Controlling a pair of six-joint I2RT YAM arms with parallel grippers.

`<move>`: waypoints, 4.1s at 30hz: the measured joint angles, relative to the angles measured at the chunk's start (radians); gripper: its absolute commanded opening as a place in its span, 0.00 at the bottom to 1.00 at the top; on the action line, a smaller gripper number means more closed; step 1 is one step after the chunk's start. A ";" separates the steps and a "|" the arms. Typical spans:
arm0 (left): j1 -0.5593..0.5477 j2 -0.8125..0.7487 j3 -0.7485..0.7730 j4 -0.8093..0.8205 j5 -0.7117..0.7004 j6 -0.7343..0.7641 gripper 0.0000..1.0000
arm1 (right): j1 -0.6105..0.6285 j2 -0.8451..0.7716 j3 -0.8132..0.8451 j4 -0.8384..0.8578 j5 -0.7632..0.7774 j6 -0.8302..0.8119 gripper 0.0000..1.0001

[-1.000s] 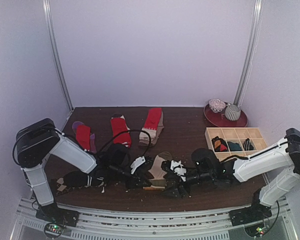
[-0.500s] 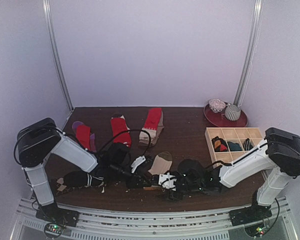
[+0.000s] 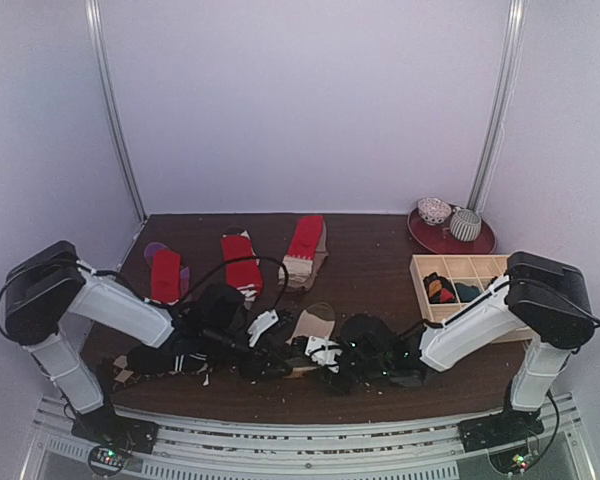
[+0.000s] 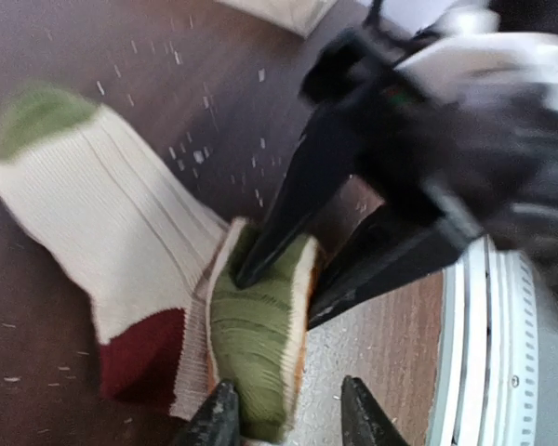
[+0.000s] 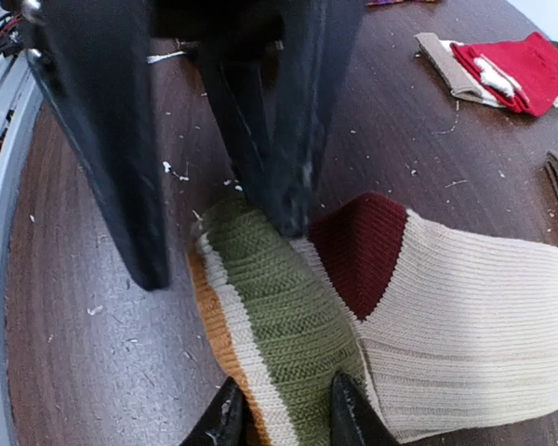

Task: Roll the socks
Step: Roll a pair of socks at the center of the board.

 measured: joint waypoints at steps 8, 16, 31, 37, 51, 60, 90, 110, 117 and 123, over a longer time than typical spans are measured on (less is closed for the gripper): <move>-0.013 -0.207 -0.077 0.134 -0.124 0.219 0.47 | -0.159 0.026 0.078 -0.100 -0.357 0.292 0.31; -0.030 0.032 -0.077 0.229 -0.131 0.303 0.45 | -0.222 0.088 0.174 -0.219 -0.567 0.425 0.31; -0.034 0.123 -0.011 0.229 -0.113 0.256 0.00 | -0.255 0.050 0.179 -0.303 -0.626 0.435 0.52; -0.034 0.147 0.057 0.131 -0.060 0.149 0.00 | -0.211 -0.205 -0.057 -0.221 -0.471 0.376 0.63; -0.003 0.254 0.272 -0.166 0.177 0.056 0.00 | 0.072 -0.254 -0.107 -0.105 0.059 -0.088 0.69; 0.000 0.260 0.279 -0.183 0.201 0.055 0.02 | 0.077 -0.176 -0.105 -0.098 0.130 -0.106 0.40; -0.043 0.098 0.036 0.322 0.064 0.280 0.76 | -0.149 -0.069 -0.280 0.332 -0.276 0.627 0.32; -0.040 0.274 0.142 0.249 0.062 0.343 0.00 | -0.190 -0.050 -0.231 0.266 -0.375 0.638 0.34; -0.042 0.278 0.222 0.099 0.037 0.226 0.00 | -0.193 -0.160 -0.206 0.079 -0.323 0.586 0.53; -0.028 0.283 0.253 0.013 0.043 0.088 0.00 | -0.122 -0.428 -0.235 -0.084 -0.119 0.441 0.62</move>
